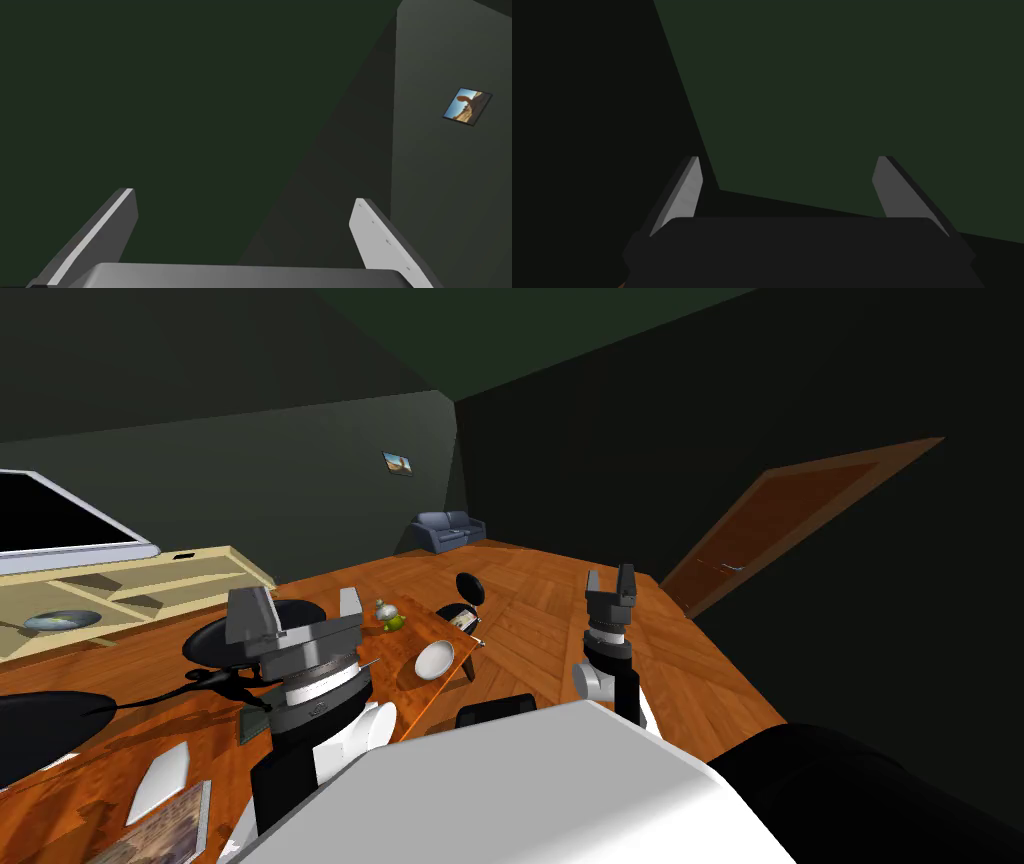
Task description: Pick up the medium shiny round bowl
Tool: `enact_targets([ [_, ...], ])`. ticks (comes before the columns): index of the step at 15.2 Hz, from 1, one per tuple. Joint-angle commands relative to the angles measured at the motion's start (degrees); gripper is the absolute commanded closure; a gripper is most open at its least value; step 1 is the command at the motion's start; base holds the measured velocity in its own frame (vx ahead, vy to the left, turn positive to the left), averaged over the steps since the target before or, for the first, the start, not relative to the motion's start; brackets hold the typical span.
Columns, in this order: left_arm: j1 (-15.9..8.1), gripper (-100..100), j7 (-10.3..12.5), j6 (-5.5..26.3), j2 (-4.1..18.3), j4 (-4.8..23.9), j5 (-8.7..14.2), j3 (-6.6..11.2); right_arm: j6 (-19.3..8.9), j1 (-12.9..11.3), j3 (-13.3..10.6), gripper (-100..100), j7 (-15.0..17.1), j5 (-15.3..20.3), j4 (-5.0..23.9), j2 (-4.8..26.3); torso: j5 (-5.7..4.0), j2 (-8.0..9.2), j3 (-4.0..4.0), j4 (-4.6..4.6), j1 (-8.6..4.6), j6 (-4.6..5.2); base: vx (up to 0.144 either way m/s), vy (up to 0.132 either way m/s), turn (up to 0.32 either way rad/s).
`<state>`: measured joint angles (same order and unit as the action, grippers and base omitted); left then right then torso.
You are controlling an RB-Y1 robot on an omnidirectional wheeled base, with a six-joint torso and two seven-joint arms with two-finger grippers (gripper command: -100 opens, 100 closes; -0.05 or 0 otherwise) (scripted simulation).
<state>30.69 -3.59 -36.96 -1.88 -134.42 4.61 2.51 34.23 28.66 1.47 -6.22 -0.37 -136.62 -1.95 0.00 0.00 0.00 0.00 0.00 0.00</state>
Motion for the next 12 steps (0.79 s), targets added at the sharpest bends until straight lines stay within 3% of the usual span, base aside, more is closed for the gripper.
enact_targets([
  [1, 0.09, -100, 0.17, -0.11, 2.45, 0.64, 0.1, -0.25, 0.0, 0.0, 0.0, 0, 0.0, 0.0, 0.0, 0.0, 0.0, 0.0, 0.0, 0.0, 0.0, 0.0, -0.002, 0.001, -0.059],
  [2, 0.09, -100, 0.17, -0.11, 2.45, 0.64, 0.1, -0.25, 0.0, 0.0, 0.0, 0, 0.0, 0.0, 0.0, 0.0, 0.0, 0.0, 0.0, 0.0, 0.01, 0.01, -0.003, 0.005, -0.086],
  [4, 0.35, -100, 0.6, -0.34, 5.62, 2.2, 0.32, -0.84, 0.0, 0.0, 0.0, 0, 0.0, 0.0, 0.0, 0.0, 0.01, 0.02, 0.01, 0.0, 0.04, 0.02, -0.006, 0.01, -0.123],
  [8, 0.76, -100, 1.26, -0.61, 9.81, 4.64, 0.64, -1.78, 0.0, -0.01, 0.0, 0, 0.0, 0.0, 0.0, 0.0, 0.02, 0.04, 0.02, 0.0, 0.1, 0.04, -0.009, 0.017, -0.167],
  [12, 1.67, -100, 2.71, -0.93, 15.07, 9.85, 1.29, -3.75, 0.0, -0.01, 0.0, 0, 0.0, 0.0, 0.0, 0.0, 0.03, 0.03, 0.02, 0.01, 0.13, 0.02, -0.008, 0.022, -0.224],
])
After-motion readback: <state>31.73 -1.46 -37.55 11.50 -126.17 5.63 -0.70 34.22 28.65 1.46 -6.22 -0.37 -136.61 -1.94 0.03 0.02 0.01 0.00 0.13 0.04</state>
